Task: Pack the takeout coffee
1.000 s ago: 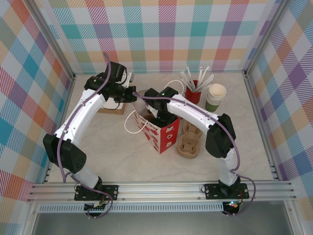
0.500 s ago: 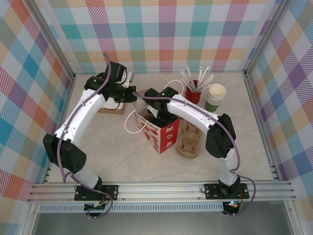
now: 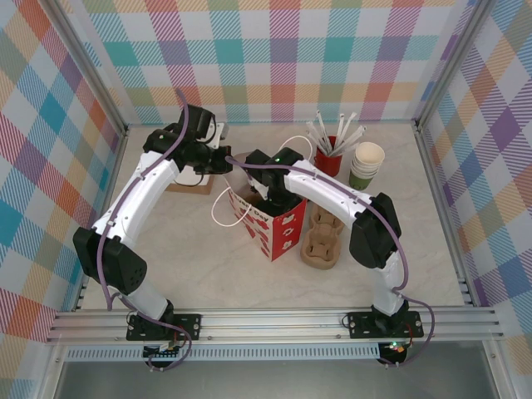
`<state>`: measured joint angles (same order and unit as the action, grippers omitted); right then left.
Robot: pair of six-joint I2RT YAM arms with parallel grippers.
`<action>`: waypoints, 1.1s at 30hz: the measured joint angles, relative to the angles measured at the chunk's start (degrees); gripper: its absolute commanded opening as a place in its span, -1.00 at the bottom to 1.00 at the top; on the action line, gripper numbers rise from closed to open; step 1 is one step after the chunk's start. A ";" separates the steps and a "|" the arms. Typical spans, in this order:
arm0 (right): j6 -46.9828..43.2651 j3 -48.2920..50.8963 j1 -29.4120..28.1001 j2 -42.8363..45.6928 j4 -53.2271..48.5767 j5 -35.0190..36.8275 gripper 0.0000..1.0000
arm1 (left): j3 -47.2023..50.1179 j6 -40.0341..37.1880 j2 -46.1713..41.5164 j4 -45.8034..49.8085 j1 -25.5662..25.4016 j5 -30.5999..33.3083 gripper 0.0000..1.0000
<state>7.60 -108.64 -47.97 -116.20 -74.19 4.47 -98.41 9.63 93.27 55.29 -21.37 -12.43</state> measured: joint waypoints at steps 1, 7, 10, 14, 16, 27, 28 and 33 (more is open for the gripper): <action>0.00 0.00 0.00 0.02 -0.02 0.00 0.58 | 0.00 0.00 0.00 0.00 0.00 0.00 -0.88; 0.04 -0.50 0.00 0.02 -0.66 -0.66 0.59 | 0.00 0.00 0.00 0.00 0.00 0.00 -0.89; 0.09 -1.18 0.00 0.00 -1.60 -1.14 0.59 | 0.00 0.00 0.00 0.00 0.00 -0.07 -0.89; 0.07 -3.15 -0.02 0.00 -2.89 -1.51 0.59 | 0.00 0.00 0.00 0.00 0.00 -0.15 -0.89; 0.09 -4.15 0.00 0.00 -3.41 -1.55 0.58 | 0.00 0.00 0.00 0.00 0.00 -0.15 -0.88; 0.09 -5.60 0.00 0.00 -4.98 -3.04 0.58 | 0.00 0.00 0.00 -0.02 0.00 -0.15 -0.88; 0.09 -5.60 0.00 0.00 -4.98 -3.23 0.58 | 0.00 0.00 0.00 -0.02 0.00 -0.15 -0.89; 0.09 -5.60 -0.02 -0.02 -4.94 -4.00 0.58 | 0.00 0.02 0.00 -0.02 0.00 -0.15 -0.88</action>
<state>7.68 -114.24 -47.99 -116.22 -79.13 0.47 -98.41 9.65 93.27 55.27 -21.37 -12.58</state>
